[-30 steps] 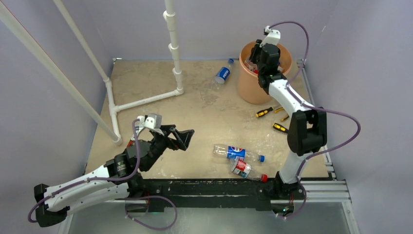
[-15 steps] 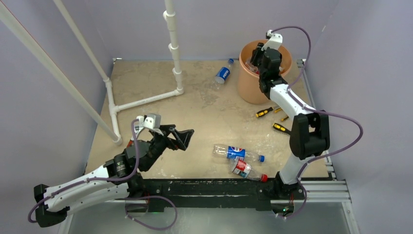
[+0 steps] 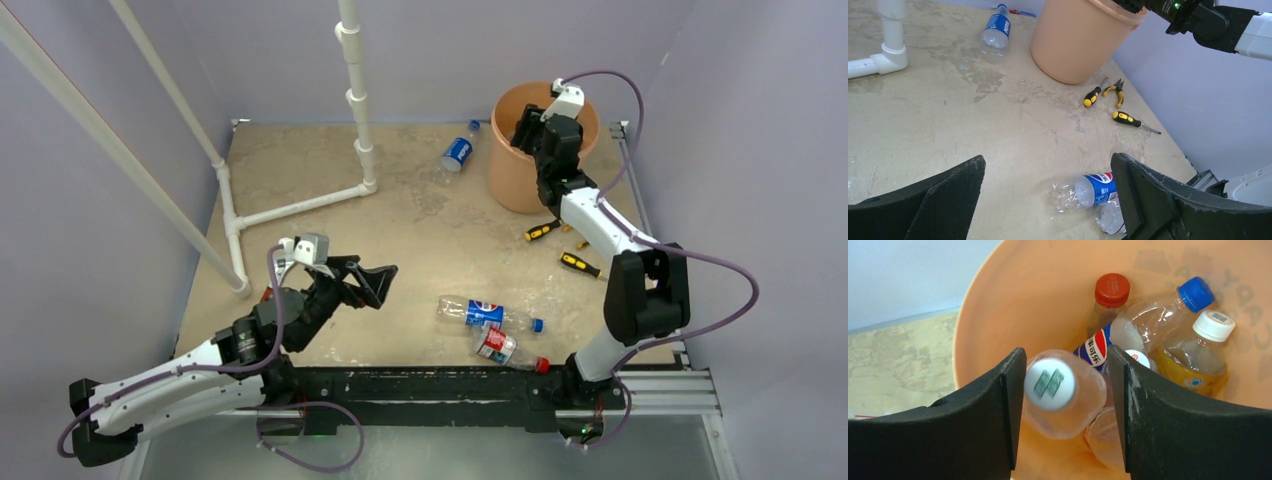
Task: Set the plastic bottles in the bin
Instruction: Place the plastic bottle in the trash bin.
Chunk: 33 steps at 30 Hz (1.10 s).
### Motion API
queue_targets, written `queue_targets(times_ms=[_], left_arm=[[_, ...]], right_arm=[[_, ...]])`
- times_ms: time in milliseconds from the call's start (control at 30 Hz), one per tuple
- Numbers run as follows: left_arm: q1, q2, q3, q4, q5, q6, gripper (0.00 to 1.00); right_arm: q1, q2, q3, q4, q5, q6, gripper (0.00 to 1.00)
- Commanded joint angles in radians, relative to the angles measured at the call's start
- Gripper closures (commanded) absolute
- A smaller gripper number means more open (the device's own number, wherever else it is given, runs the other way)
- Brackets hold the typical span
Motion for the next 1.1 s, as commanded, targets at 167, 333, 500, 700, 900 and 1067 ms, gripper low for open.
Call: queue_targets(times_ms=[167,333,500,700,900,1067], left_arm=[[-0.005,-0.03,0.026,-0.021,0.018,-0.006,0.04],[-0.005,-0.032,0.026,-0.028,0.02,-0.016,0.04],[-0.005,-0.021,0.033,-0.044,0.019,-0.03,0.04],[-0.005,0.003,0.038,-0.055,0.01,-0.058,0.01],[-0.005,0.086,0.035,-0.076,-0.019,-0.162,0.0],[-0.005,0.193,-0.005,-0.055,0.044,-0.251,0.01]], right_arm=[[0.005,-0.09,-0.045,-0.046,0.003,0.092,0.14],[0.005,-0.157,0.019,-0.09,0.008,0.116,0.04],[0.005,-0.276,0.041,-0.112,0.036,0.144,0.01],[0.006,-0.508,-0.007,-0.206,-0.053,0.238,0.01],[0.008,-0.8,-0.32,-0.22,-0.4,0.368,0.08],[0.026,-0.962,-0.561,-0.241,-0.649,0.428,0.14]])
